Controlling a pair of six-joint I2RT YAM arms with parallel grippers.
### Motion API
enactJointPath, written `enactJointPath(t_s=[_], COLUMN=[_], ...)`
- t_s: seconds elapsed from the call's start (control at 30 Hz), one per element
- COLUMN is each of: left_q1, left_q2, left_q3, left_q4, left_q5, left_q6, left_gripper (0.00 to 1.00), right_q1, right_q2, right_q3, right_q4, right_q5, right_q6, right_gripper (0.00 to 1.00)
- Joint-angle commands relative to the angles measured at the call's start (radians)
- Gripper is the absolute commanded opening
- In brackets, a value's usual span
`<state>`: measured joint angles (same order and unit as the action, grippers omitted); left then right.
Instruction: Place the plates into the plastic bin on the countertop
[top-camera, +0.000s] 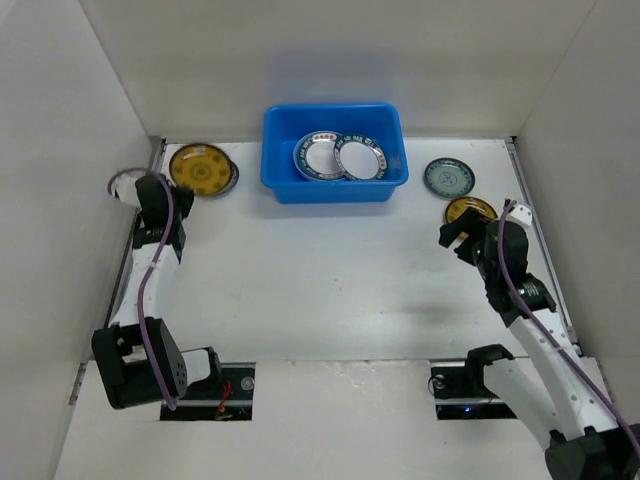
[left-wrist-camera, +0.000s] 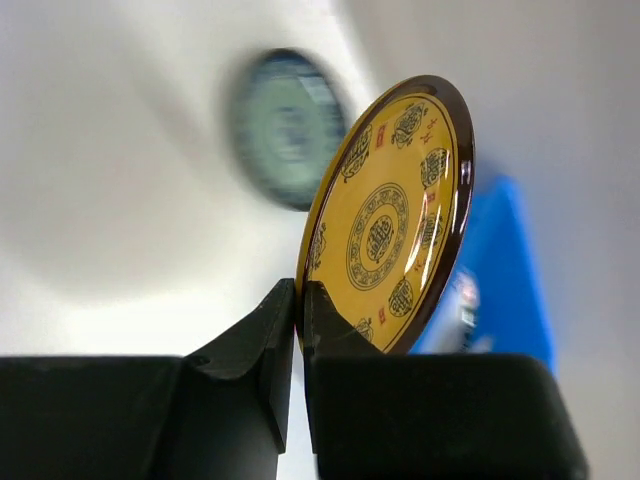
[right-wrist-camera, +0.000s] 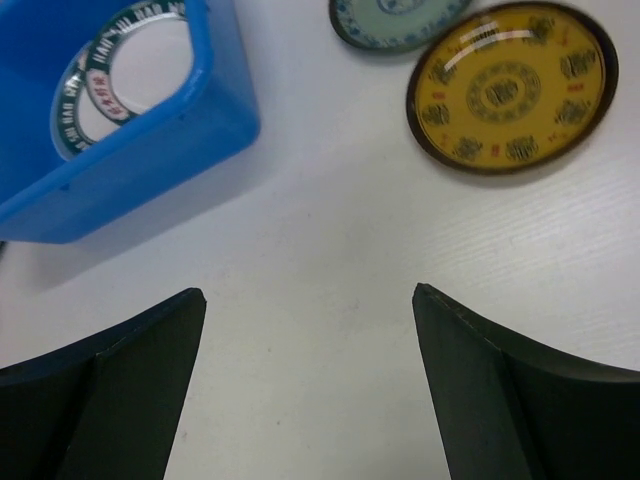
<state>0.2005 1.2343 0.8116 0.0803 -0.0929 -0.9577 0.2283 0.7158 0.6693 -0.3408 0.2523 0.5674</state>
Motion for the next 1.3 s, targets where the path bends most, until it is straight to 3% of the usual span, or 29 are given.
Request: enactJointPath(t_s=[0.0,0.23,0.4,0.9,1.27], left_q1=[-0.094,-0.295,-0.371,-0.414,-0.434], left_q2=[-0.012,0.198,0.401,0.865,1.045], left_q3=[0.188,0.506,0.655,0.992,1.104], left_q4=[-0.005,-0.004,0.09,0.136,0.102], left_q5=[0.051,0.168,0.303,0.348,0.341], left_q6=[0.131,0.204,0.238,0.266,0.306], left_gripper=[0.0,0.01,0.03,0.06,0.15], right_q1=[-0.072,-0.117,-0.128,-0.143,-0.368], right_q2=[0.037,0.039,0.017,-0.052,-0.007], right_q3=[-0.011,-0.028,-0.03,-0.048,-0.116], right_q4=[-0.053,-0.07,-0.104,-0.219,-0.169], right_q5=[-0.114,-0.17,-0.177,-0.15,-0.222], right_q6=[0.101,0.143,0.155,0.23,0.373], right_gripper=[0.89,0.87,0.87,0.86,0.85])
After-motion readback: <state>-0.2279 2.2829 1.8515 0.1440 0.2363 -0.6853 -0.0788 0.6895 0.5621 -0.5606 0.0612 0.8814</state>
